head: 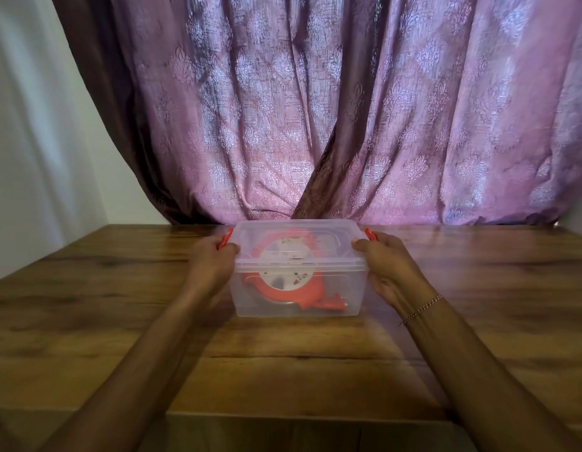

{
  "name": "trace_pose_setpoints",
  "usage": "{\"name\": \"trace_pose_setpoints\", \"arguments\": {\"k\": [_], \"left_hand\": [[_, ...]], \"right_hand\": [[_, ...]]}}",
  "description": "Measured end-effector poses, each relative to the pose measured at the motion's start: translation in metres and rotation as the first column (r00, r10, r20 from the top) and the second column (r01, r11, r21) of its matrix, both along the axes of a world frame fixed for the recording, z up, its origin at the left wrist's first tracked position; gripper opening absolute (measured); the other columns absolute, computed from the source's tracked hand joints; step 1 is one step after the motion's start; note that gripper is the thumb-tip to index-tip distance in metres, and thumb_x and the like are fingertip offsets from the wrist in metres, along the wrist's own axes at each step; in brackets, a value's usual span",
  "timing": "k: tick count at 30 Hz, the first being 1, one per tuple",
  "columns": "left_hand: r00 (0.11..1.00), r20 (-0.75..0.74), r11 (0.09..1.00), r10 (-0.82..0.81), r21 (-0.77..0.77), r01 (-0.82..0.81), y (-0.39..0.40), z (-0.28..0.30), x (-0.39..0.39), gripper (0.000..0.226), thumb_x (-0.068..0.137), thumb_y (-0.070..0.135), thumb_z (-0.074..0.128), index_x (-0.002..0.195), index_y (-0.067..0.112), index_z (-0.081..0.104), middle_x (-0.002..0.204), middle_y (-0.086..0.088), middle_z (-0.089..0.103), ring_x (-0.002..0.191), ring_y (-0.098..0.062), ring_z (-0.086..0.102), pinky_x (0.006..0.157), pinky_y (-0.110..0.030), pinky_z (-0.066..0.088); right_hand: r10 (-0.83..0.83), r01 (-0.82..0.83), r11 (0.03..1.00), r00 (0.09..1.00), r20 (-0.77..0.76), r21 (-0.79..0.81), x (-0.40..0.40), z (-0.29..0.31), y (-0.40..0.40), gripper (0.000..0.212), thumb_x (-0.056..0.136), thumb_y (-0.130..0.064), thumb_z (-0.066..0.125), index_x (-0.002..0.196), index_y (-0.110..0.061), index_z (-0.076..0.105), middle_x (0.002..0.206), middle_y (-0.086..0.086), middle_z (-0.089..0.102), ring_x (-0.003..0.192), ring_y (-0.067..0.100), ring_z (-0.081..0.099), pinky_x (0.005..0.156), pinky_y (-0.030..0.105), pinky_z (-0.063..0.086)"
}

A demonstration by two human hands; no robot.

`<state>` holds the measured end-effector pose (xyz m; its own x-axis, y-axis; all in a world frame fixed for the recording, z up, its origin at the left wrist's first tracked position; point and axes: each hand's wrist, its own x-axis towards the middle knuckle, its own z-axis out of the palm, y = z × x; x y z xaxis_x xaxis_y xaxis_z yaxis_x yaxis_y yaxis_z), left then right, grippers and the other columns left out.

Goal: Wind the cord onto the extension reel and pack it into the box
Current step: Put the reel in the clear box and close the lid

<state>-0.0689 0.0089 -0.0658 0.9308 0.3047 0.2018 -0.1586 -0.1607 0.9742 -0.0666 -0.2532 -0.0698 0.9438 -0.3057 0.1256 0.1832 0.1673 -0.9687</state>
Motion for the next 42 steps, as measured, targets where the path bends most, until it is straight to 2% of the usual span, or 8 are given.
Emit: {"name": "trace_pose_setpoints", "arguments": {"k": [4, 11, 15, 21, 23, 29, 37, 42], "left_hand": [[0.999, 0.036, 0.996, 0.008, 0.089, -0.011, 0.000, 0.000, -0.002, 0.019, 0.096, 0.000, 0.059, 0.102, -0.008, 0.074, 0.100, -0.033, 0.073, 0.084, -0.029, 0.060, 0.084, -0.056, 0.055], [0.998, 0.062, 0.991, 0.001, 0.134, -0.009, 0.003, -0.005, 0.001, 0.018, 0.096, 0.004, 0.059, 0.099, 0.003, 0.077, 0.093, -0.020, 0.076, 0.081, -0.027, 0.064, 0.074, -0.040, 0.053], [0.997, 0.080, 0.991, 0.019, 0.128, -0.030, 0.003, -0.004, -0.001, 0.017, 0.095, 0.007, 0.063, 0.101, 0.009, 0.078, 0.103, -0.023, 0.077, 0.091, -0.038, 0.072, 0.089, -0.056, 0.058], [0.983, 0.095, 0.986, 0.160, 0.037, -0.164, 0.031, -0.001, -0.010, 0.024, 0.090, 0.009, 0.075, 0.113, 0.011, 0.071, 0.091, 0.000, 0.071, 0.076, -0.014, 0.066, 0.069, -0.030, 0.056], [0.972, 0.078, 0.974, 0.220, 0.032, -0.223, 0.053, -0.001, -0.014, 0.016, 0.089, 0.013, 0.076, 0.102, 0.016, 0.068, 0.087, 0.003, 0.069, 0.076, -0.014, 0.067, 0.064, -0.029, 0.055], [0.893, 0.095, 0.897, 0.441, -0.009, -0.442, 0.134, -0.003, -0.039, 0.022, 0.092, 0.011, 0.071, 0.084, 0.025, 0.057, 0.084, 0.000, 0.067, 0.081, -0.024, 0.069, 0.076, -0.042, 0.061], [0.685, 0.089, 0.690, 0.723, -0.035, -0.723, 0.240, -0.009, -0.082, 0.029, 0.096, 0.017, 0.071, 0.116, 0.019, 0.049, 0.103, 0.000, 0.061, 0.084, -0.017, 0.066, 0.061, -0.031, 0.058], [0.577, 0.074, 0.579, 0.814, -0.003, -0.816, 0.280, -0.010, -0.101, 0.037, 0.090, 0.021, 0.075, 0.114, 0.017, 0.047, 0.107, -0.009, 0.063, 0.098, -0.034, 0.067, 0.085, -0.053, 0.061]], "right_hand": [[-0.016, 0.023, 0.984, 0.999, 0.044, -0.176, 0.003, -0.002, -0.001, 0.023, 0.084, 0.002, 0.055, 0.082, -0.014, 0.073, 0.092, 0.012, 0.074, 0.085, 0.030, 0.071, 0.082, 0.047, 0.058], [-0.048, 0.060, 0.970, 0.997, 0.058, -0.236, -0.002, -0.003, 0.001, 0.024, 0.078, -0.011, 0.056, 0.078, -0.025, 0.075, 0.091, 0.004, 0.076, 0.091, 0.029, 0.071, 0.088, 0.056, 0.054], [-0.165, 0.177, 0.957, 0.984, 0.070, -0.230, -0.009, -0.004, 0.002, 0.012, 0.071, -0.030, 0.066, 0.073, -0.038, 0.074, 0.082, -0.010, 0.075, 0.085, 0.020, 0.071, 0.082, 0.051, 0.058], [-0.222, 0.236, 0.902, 0.972, 0.080, -0.362, 0.010, 0.006, 0.026, 0.012, 0.075, -0.036, 0.075, 0.071, -0.028, 0.067, 0.088, -0.006, 0.072, 0.084, 0.014, 0.065, 0.081, 0.036, 0.055], [-0.160, 0.191, 0.892, 0.981, 0.108, -0.409, 0.021, 0.008, 0.048, 0.011, 0.075, -0.032, 0.075, 0.066, -0.031, 0.068, 0.085, -0.007, 0.074, 0.077, 0.008, 0.065, 0.072, 0.028, 0.052], [0.234, -0.199, 0.816, 0.972, -0.005, -0.543, 0.058, 0.014, 0.157, 0.025, 0.082, -0.027, 0.062, 0.105, -0.022, 0.071, 0.099, 0.008, 0.073, 0.089, 0.029, 0.069, 0.079, 0.052, 0.058], [0.522, -0.418, 0.676, 0.853, -0.006, -0.607, 0.092, 0.015, 0.322, 0.041, 0.083, -0.017, 0.045, 0.116, -0.022, 0.068, 0.114, 0.005, 0.070, 0.103, 0.028, 0.065, 0.093, 0.044, 0.052], [0.599, -0.519, 0.699, 0.800, 0.007, -0.492, 0.110, 0.012, 0.401, 0.033, 0.078, -0.020, 0.052, 0.100, -0.030, 0.074, 0.102, -0.014, 0.072, 0.093, 0.011, 0.067, 0.085, 0.040, 0.058]]}}
